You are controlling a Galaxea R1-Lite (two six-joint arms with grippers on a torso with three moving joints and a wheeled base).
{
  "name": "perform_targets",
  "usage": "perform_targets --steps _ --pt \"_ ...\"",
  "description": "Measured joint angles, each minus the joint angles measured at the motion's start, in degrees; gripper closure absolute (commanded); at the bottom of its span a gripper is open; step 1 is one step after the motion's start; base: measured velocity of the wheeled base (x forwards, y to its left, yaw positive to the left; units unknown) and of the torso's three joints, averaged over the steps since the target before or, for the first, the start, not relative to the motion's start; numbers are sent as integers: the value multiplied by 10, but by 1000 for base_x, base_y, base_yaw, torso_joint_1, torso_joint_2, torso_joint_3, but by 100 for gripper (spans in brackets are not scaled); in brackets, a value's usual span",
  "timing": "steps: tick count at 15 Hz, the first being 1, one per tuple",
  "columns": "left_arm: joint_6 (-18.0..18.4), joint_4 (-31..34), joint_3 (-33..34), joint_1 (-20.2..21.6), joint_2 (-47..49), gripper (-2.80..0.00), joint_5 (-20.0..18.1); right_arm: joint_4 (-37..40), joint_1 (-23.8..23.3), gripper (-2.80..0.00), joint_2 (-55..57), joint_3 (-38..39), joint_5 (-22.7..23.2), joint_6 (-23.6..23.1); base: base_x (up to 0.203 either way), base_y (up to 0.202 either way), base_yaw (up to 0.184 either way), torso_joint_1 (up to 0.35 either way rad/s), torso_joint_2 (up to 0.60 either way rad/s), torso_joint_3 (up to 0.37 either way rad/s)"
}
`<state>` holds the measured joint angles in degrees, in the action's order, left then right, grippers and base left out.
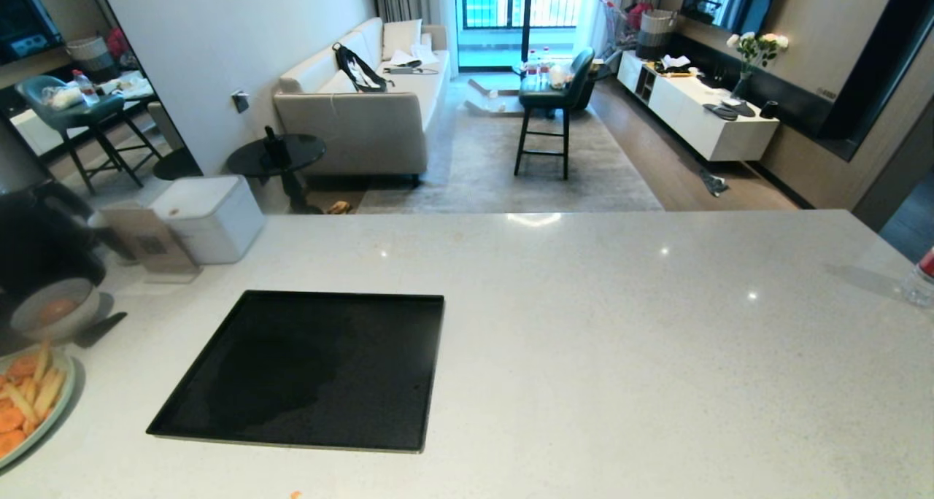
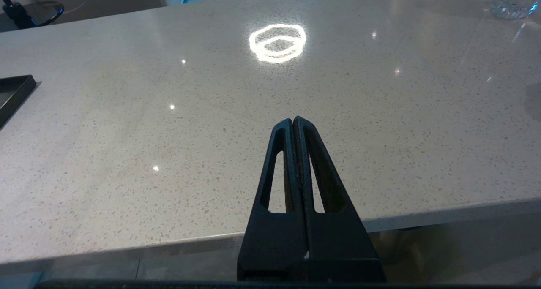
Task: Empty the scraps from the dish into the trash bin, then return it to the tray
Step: Move the bowl over the trash can
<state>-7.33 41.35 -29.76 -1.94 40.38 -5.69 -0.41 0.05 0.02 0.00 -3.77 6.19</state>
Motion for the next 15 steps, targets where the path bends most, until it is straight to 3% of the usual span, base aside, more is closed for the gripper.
perform_targets --steps 15 --pt "0 0 10 -3 -1 0 3 0 0 0 0 0 0 0 0 0 0 0 0 0"
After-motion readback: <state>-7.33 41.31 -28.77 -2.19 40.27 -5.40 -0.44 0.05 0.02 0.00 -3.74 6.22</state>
